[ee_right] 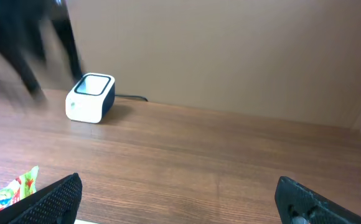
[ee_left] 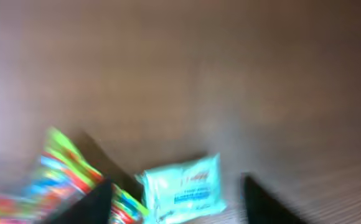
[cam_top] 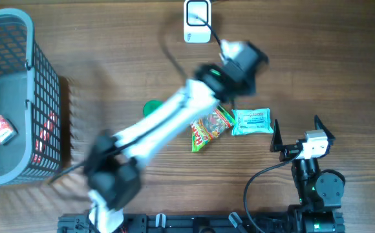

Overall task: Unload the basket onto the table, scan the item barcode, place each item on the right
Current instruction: 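Carry the light-blue wipes pack right of the candy bag and release, then reach the left gripper into the basket and grasp the tissue pack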

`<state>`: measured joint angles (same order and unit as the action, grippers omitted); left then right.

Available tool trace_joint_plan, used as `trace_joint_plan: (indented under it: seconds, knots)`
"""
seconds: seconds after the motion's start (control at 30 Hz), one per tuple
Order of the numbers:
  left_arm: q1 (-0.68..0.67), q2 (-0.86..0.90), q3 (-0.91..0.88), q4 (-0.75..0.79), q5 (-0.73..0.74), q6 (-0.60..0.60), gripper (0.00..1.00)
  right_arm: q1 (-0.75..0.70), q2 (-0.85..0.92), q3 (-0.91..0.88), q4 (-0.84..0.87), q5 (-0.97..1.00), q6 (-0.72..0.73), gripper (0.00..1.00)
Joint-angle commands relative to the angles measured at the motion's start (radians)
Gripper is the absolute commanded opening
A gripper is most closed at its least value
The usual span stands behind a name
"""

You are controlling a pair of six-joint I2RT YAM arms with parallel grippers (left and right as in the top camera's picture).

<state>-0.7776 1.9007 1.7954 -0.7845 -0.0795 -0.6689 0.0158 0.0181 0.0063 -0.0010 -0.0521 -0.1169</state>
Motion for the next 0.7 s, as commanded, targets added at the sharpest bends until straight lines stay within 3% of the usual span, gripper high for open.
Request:
trace_joint_plan:
  seconds: [0.0,0.13,0.27,0.47,0.67]
  knots:
    - [0.137,-0.241,0.064,-0.077,-0.078,0.125,1.0,-0.002,-0.008,-0.001,0.002,-0.001,0.012,1.0]
    - [0.345,-0.45,0.064,-0.187,-0.177,0.138,1.0,-0.002,-0.008,-0.001,0.002,-0.001,0.012,1.0]
    - [0.637,-0.568,0.064,-0.255,-0.179,0.115,1.0,-0.002,-0.008,-0.001,0.002,-0.001,0.012,1.0]
    - [1.11,-0.547,0.044,-0.41,-0.116,-0.128,1.0,-0.002,-0.008,-0.001,0.002,-0.001,0.012,1.0]
    - [1.376,-0.418,-0.063,-0.465,-0.084,-0.355,1.0,-0.002,-0.008,-0.001,0.002,-0.001,0.012,1.0]
